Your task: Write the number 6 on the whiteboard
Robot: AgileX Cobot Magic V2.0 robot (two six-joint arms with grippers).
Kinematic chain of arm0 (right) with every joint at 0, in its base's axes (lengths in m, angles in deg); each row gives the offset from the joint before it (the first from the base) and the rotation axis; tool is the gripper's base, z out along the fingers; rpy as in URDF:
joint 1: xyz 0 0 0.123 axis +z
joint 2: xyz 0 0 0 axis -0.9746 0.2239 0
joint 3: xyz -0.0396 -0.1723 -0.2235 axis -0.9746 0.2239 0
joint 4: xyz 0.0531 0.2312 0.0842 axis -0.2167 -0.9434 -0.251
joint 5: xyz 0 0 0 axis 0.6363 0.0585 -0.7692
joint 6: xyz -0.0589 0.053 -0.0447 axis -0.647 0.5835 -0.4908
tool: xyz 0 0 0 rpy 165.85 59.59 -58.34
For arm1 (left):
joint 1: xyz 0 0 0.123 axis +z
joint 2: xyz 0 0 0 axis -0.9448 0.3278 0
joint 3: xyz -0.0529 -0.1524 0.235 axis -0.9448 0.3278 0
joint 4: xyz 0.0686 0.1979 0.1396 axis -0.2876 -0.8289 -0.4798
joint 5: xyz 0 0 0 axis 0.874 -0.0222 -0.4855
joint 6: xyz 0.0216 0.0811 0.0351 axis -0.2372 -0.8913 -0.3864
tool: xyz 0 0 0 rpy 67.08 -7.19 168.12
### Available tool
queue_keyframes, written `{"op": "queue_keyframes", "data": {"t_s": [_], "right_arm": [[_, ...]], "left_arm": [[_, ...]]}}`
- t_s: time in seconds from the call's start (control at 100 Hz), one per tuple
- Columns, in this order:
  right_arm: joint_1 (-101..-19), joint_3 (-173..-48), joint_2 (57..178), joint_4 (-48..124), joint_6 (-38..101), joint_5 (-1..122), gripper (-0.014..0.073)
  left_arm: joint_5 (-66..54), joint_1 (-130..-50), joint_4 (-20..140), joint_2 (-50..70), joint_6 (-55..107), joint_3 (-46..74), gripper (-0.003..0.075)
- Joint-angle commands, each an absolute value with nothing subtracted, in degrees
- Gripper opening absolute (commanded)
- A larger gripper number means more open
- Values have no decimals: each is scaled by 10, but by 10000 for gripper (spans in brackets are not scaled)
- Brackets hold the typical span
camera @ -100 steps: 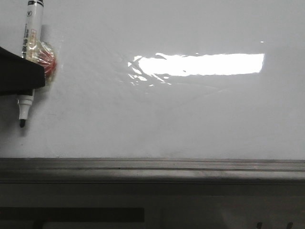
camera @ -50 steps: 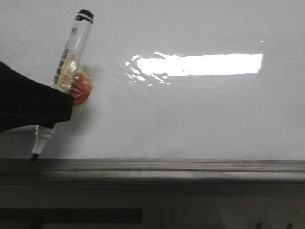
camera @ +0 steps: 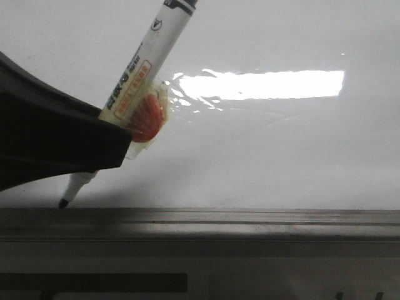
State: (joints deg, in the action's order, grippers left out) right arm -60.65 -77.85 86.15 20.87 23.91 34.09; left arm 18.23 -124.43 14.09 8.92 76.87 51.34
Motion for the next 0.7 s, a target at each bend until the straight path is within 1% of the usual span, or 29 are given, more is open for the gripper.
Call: {"op": "queue_keyframes", "data": {"t_s": [0.0, 0.15, 0.31, 0.36, 0.43, 0.48, 0.59, 0.69], "right_arm": [[-599, -809, 886, 152, 188, 370, 23], [-566, -820, 917, 114, 146, 375, 32], [-488, -826, 947, 114, 132, 425, 34], [-464, -826, 958, 114, 130, 446, 49], [-436, -832, 974, 114, 130, 464, 115], [-420, -840, 987, 113, 130, 464, 185], [-387, -862, 1022, 103, 130, 463, 299], [-374, -879, 1056, 97, 130, 465, 336]], "left_arm": [[219, -1248, 119, 82, 769, 495, -19], [219, -1248, 106, 82, 769, 495, -19], [219, -1248, 104, 82, 769, 495, -19], [219, -1248, 102, 82, 768, 495, -19], [219, -1248, 80, 82, 768, 495, -19], [220, -1248, 61, 82, 768, 495, -19], [222, -1248, 37, 82, 768, 495, -19], [227, -1248, 14, 82, 768, 495, -19]]}}
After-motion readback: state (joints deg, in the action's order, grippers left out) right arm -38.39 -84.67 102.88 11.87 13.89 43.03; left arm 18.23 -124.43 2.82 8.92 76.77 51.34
